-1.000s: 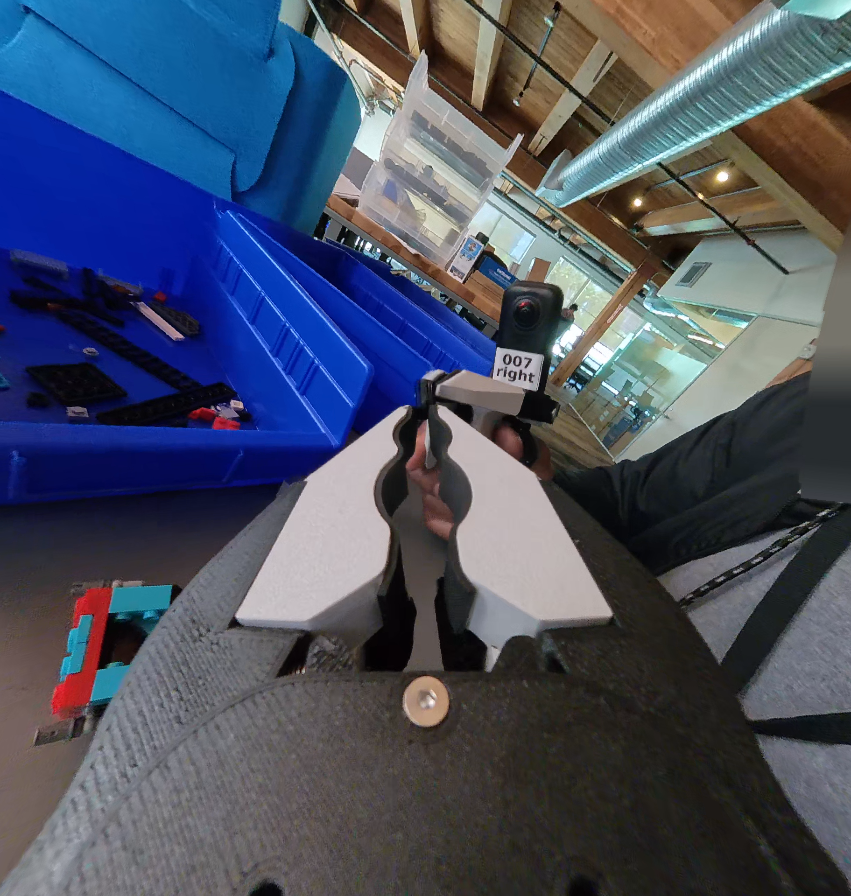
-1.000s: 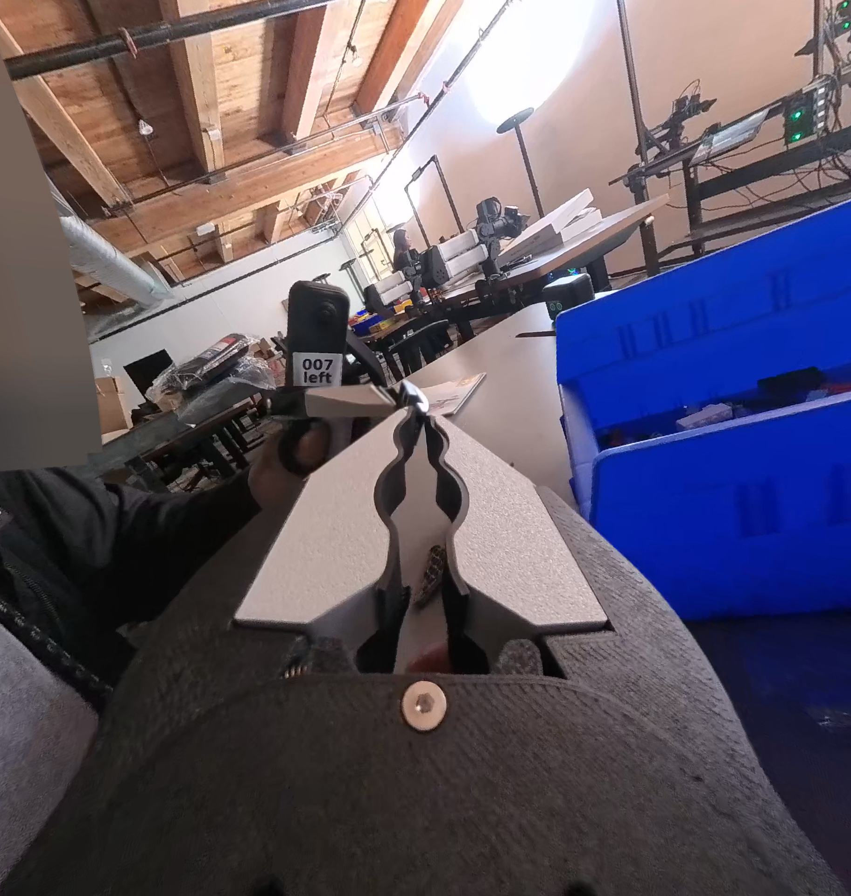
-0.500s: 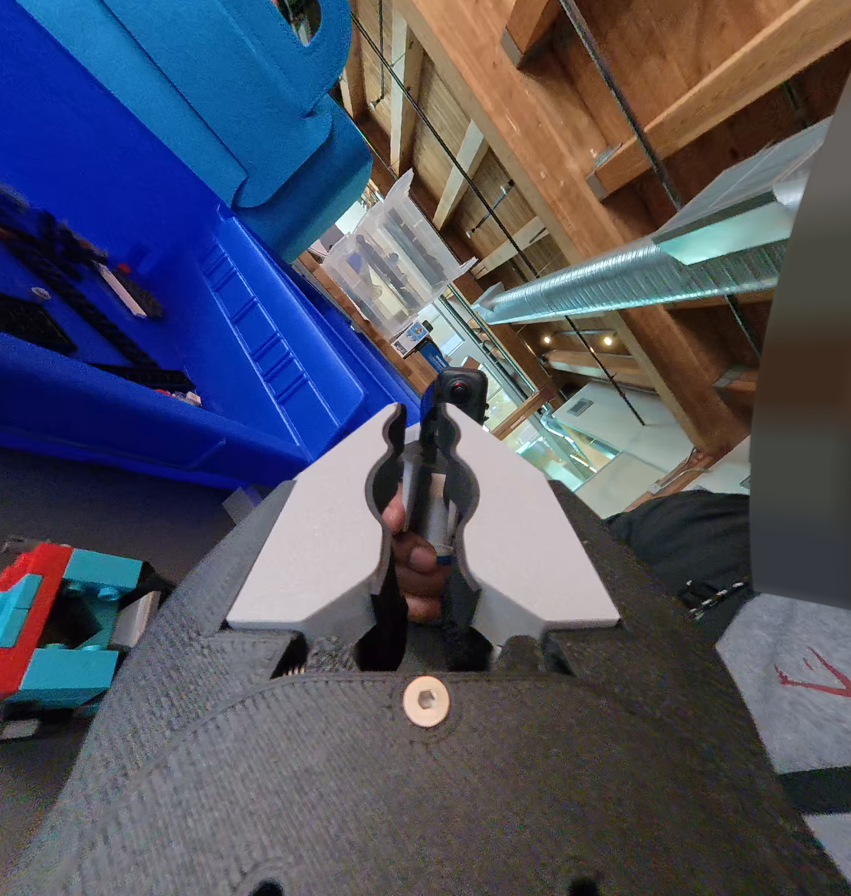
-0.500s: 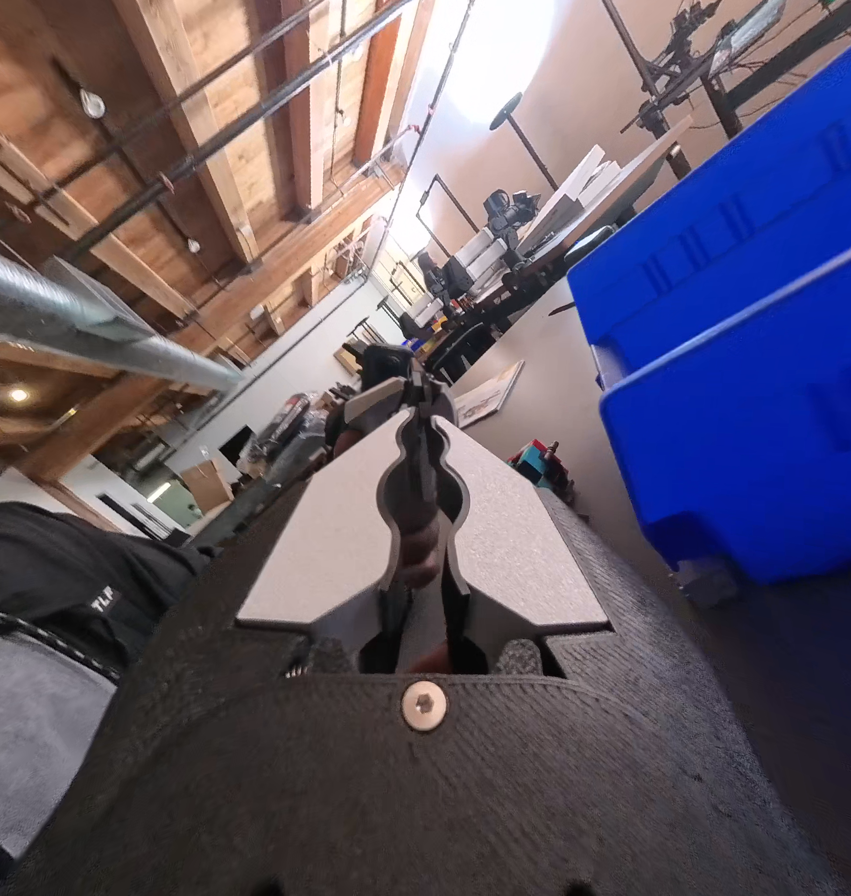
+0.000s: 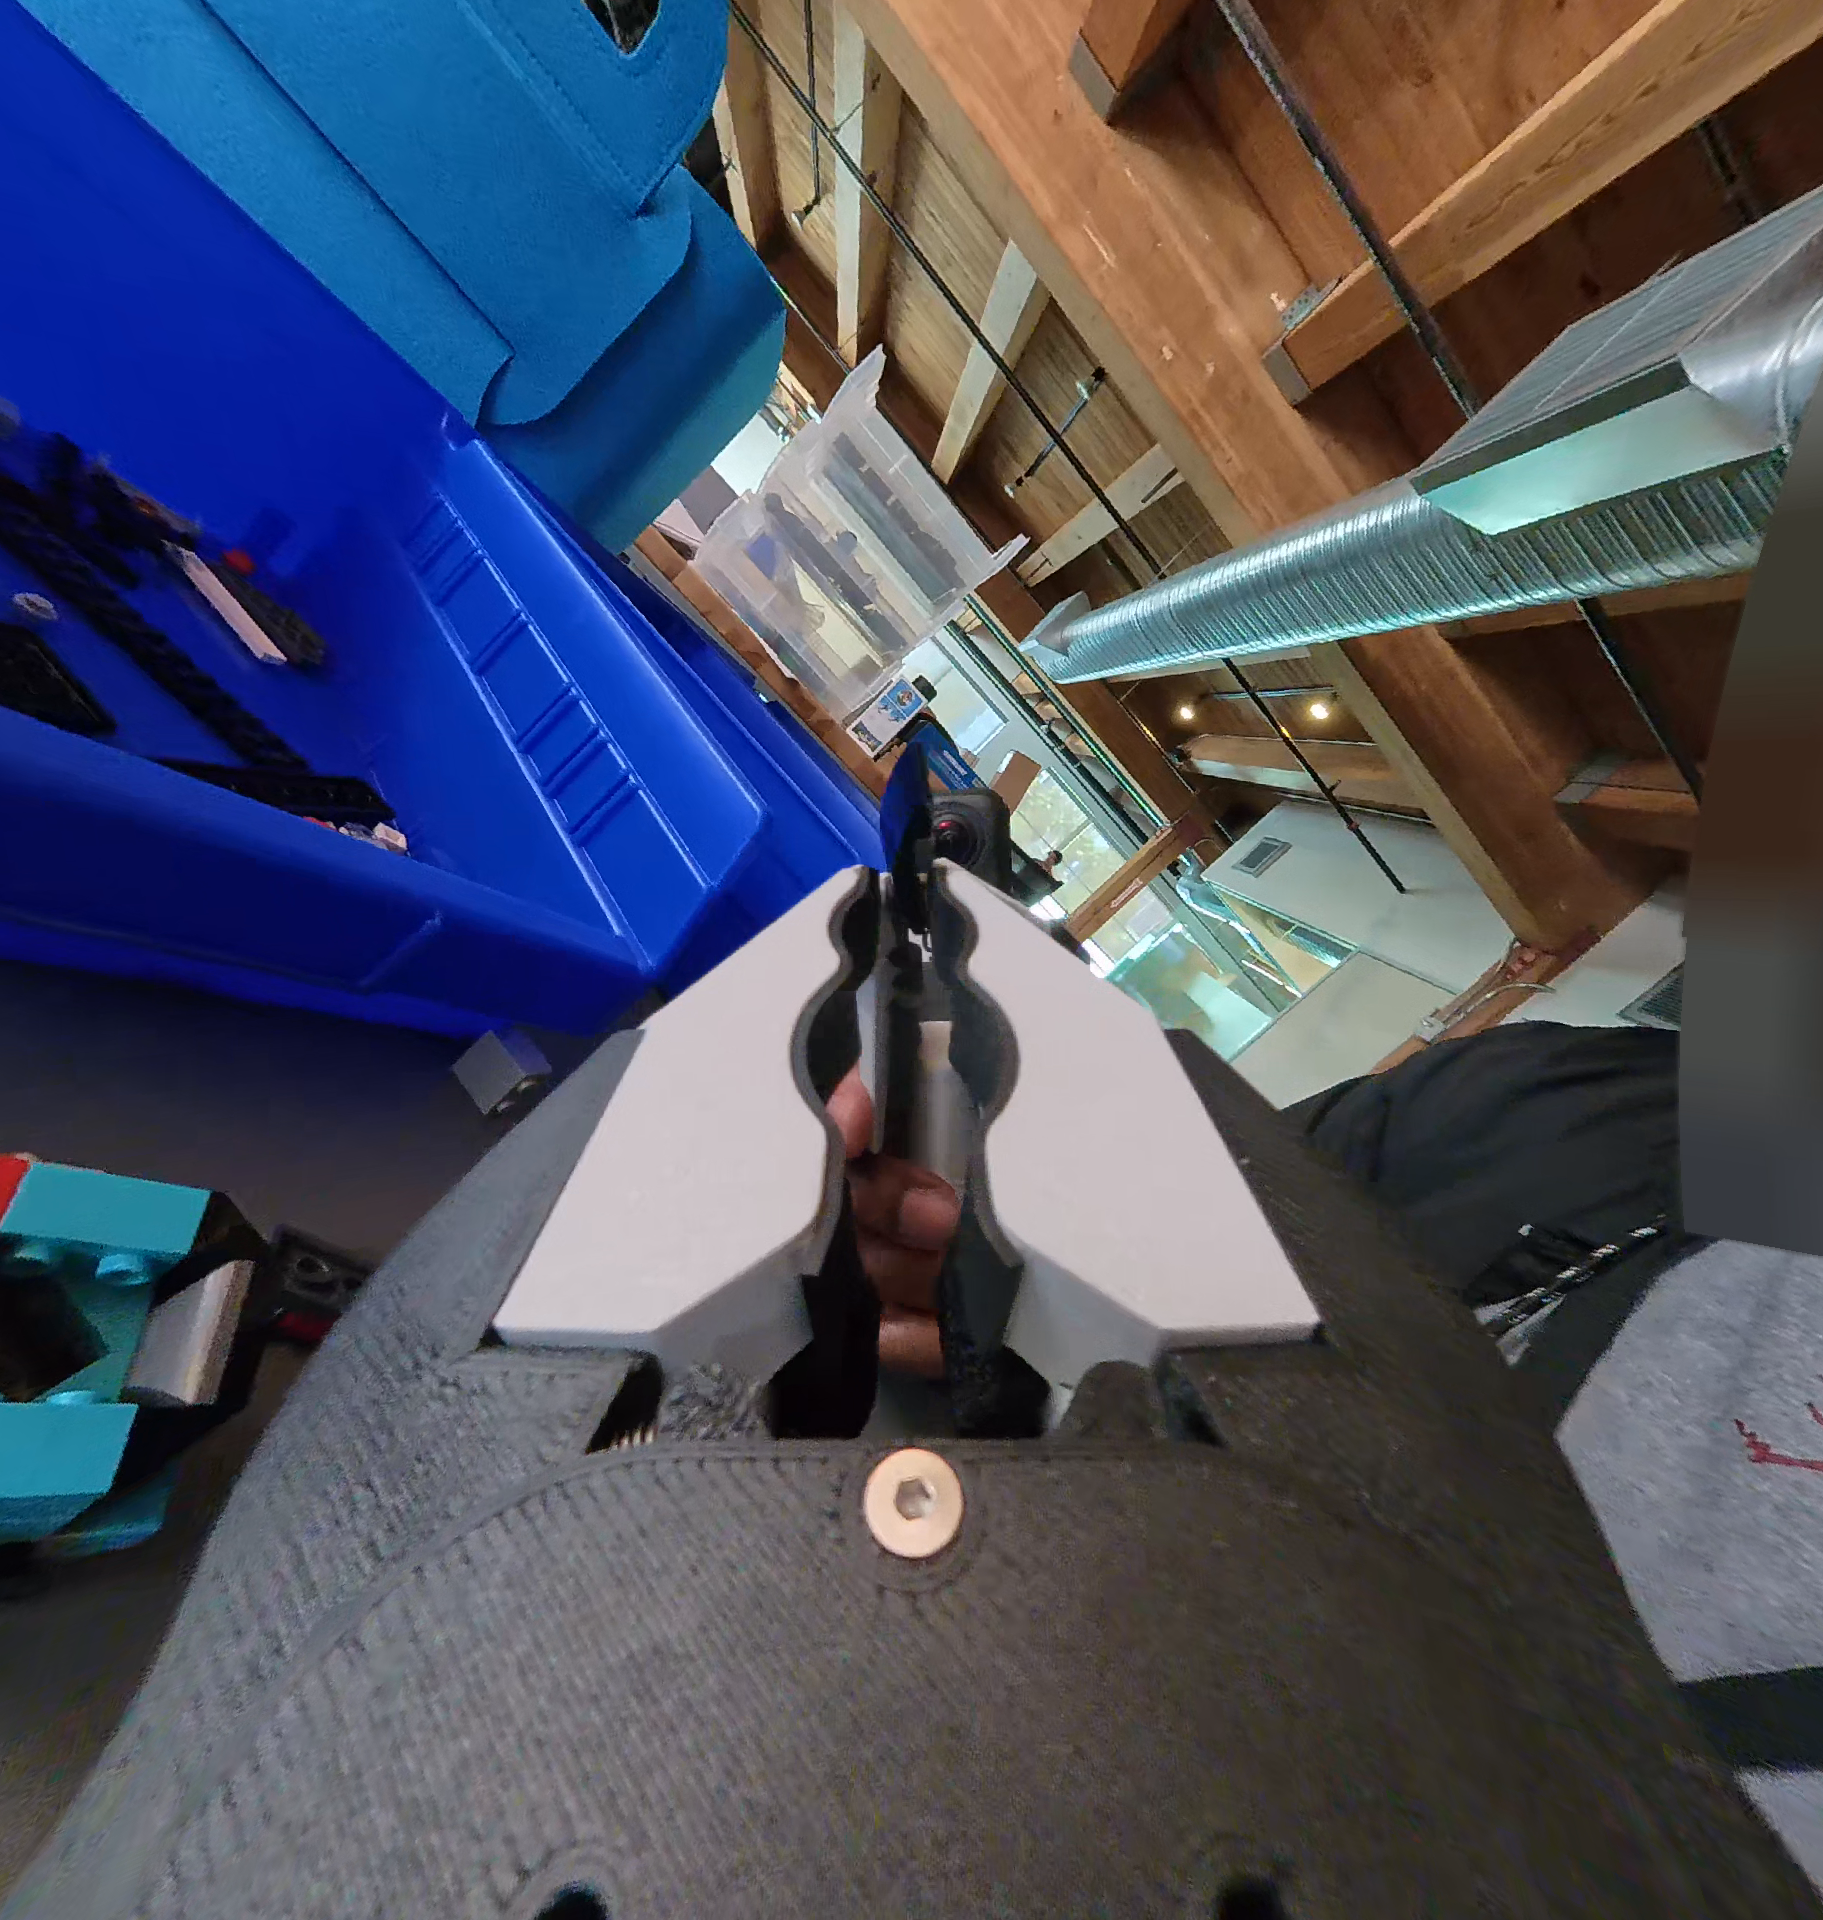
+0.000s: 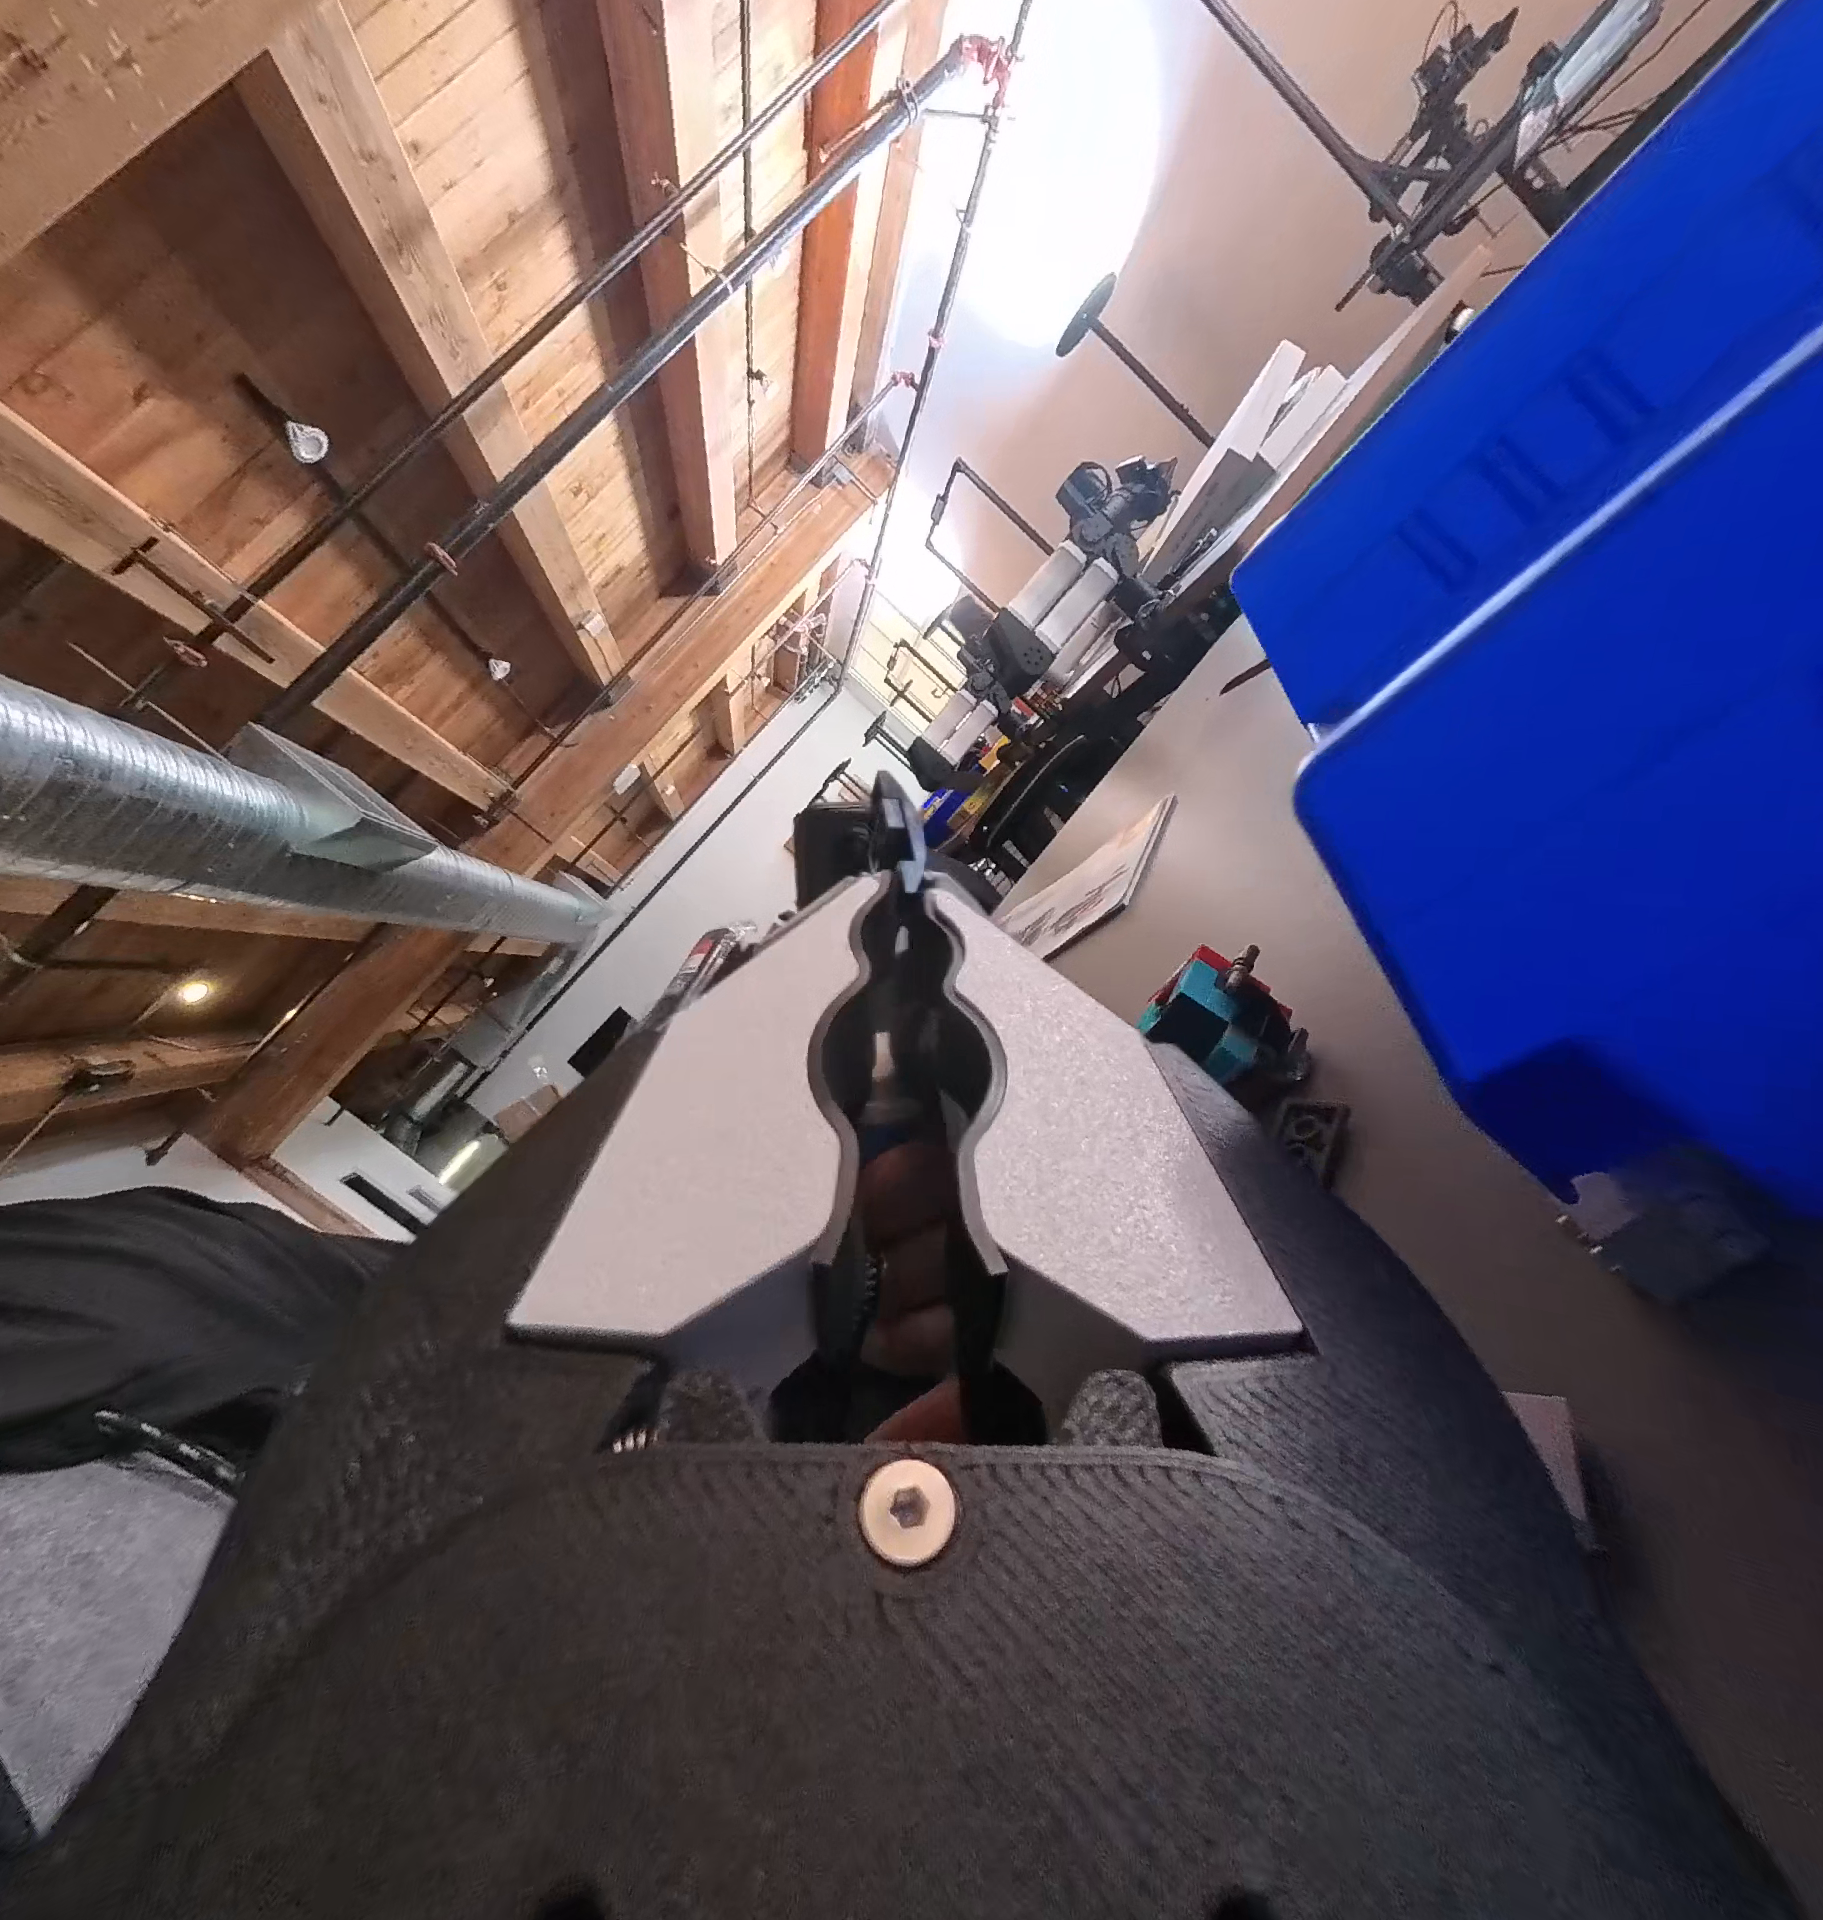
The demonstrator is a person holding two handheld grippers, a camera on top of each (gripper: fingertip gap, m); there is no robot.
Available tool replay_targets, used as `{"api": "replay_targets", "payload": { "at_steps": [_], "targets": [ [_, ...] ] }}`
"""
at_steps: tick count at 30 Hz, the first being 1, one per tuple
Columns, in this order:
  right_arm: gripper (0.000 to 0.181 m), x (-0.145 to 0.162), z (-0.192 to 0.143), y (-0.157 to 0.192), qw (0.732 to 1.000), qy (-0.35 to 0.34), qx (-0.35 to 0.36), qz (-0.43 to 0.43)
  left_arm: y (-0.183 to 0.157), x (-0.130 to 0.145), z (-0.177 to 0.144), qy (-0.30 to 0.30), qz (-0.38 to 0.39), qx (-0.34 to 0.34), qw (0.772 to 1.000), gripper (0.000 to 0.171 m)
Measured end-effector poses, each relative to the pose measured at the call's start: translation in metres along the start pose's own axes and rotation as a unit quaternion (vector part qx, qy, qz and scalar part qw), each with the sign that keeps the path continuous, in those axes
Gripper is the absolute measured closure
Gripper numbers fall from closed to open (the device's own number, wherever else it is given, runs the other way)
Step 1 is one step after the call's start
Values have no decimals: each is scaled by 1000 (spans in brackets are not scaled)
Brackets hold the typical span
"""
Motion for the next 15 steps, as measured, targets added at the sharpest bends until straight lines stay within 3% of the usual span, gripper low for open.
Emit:
{"api": "replay_targets", "payload": {
  "at_steps": [3,8,10,15],
  "targets": [
    [178,-1,0,0,1000,9,8,-12,-1,-1,-2,2,29,-22,999,166],
    [160,-3,1,4,996,22,40,-71,-4,-11,-10,9,91,-88,992,166],
    [156,-4,1,9,989,28,74,-128,-6,-12,-10,40,150,-146,977,166],
    [153,-2,4,22,942,53,169,-286,-17,-6,-1,117,288,-260,914,166]
  ]
}}
Point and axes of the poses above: each gripper's, where its closed fingertips meet, z out along the fingers, x out of its underside, y = z × x across the jaws, the point moved 10 cm from there along -z, back along the fingers, and after that the axes turned 7 degrees about y, right-handed, at the moved point
